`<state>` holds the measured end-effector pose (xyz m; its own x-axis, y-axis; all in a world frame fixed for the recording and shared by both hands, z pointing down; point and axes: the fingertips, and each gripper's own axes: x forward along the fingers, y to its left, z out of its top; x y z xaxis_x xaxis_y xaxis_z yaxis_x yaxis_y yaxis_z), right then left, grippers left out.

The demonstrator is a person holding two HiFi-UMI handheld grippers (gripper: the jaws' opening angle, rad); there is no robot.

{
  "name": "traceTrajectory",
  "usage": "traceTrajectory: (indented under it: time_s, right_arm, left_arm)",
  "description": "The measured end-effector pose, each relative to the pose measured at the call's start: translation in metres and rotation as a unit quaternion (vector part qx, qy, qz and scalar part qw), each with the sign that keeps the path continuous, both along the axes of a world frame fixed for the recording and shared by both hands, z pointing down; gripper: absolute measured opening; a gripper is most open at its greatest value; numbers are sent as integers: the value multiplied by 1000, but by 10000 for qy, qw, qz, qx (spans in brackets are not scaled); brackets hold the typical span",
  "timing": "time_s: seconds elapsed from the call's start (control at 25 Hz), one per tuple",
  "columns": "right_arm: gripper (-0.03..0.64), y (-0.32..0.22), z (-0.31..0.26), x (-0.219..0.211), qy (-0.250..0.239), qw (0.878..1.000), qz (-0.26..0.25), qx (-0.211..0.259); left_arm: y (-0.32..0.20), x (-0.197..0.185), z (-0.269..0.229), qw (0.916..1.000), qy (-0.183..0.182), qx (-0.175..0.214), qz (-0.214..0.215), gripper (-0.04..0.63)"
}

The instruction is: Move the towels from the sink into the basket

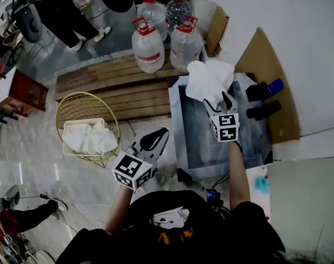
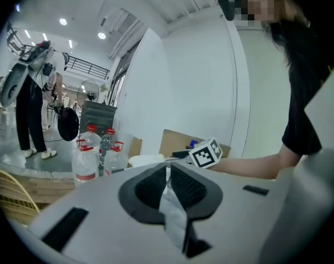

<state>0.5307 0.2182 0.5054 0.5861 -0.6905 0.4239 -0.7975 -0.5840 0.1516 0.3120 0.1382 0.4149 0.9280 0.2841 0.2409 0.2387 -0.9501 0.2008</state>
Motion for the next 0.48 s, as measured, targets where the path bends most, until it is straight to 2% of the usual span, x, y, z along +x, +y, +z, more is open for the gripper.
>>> traceTrajectory:
  time_s: [0.16,0.36,0.48]
  right_arm:
    - [348,-4,45,50,-198,9989,320,-294]
    - [423,-16,110,90,-346,9906,401,-1258]
    - [439,-19,138,109,-248,9844,502,-1671]
  left_arm:
    - [-1,8,3,9992,-191,266,-216,29]
    - [-16,4,9,9963,-445,431,-588,29]
    - [-24,3,11,9944,-544,494,-763,29]
